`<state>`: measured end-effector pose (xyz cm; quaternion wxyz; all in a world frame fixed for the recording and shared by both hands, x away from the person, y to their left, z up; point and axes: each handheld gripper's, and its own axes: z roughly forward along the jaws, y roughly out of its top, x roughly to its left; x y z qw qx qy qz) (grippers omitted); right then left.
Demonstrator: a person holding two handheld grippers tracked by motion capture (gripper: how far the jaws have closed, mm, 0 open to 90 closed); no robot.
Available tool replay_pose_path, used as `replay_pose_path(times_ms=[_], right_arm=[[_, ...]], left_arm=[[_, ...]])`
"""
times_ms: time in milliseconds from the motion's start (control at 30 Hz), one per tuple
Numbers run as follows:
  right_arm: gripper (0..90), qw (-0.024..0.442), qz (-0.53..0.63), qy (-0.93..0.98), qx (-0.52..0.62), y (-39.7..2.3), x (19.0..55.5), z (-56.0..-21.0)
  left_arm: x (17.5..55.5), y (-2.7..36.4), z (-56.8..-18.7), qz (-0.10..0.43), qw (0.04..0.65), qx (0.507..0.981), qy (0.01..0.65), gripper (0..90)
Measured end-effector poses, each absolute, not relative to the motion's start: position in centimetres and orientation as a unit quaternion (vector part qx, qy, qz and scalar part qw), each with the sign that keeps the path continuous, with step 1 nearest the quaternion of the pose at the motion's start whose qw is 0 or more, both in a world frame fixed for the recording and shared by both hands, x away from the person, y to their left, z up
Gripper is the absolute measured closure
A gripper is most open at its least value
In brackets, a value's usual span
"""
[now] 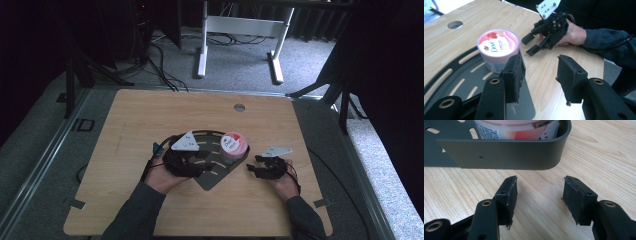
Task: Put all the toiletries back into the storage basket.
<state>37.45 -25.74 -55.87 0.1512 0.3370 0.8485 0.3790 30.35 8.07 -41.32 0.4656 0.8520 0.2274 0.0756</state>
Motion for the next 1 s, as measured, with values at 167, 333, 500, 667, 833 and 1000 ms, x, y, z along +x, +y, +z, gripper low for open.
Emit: replay_pose_path(times_ms=[167,333,500,667,833,1000], right_arm=[[44.3,0.151,0.379,0.849,0.336,-25.7,37.5,-55.9],[43.0,0.150,0.379,0.850,0.335,-25.7,37.4,-55.9],[42.8,0.149,0.379,0.850,0.335,-25.7,37.4,-55.9],[42.7,0.149,0.379,0.850,0.335,-25.7,37.4,-55.9],[42.4,0.149,0.379,0.850,0.334,-25.7,37.4,-55.9],[42.4,0.149,0.379,0.850,0.334,-25.7,37.4,-55.9]], left_arm=[[31.0,8.4,-40.5,0.079,0.455,0.859,0.221,53.3],[31.6,8.8,-40.1,0.084,0.449,0.861,0.223,51.1],[32.3,9.5,-40.0,0.086,0.424,0.871,0.234,49.3],[32.5,10.2,-40.1,0.095,0.405,0.876,0.246,44.6],[32.7,10.9,-40.2,0.098,0.389,0.880,0.253,42.9],[32.7,11.3,-40.3,0.102,0.366,0.887,0.262,41.6]])
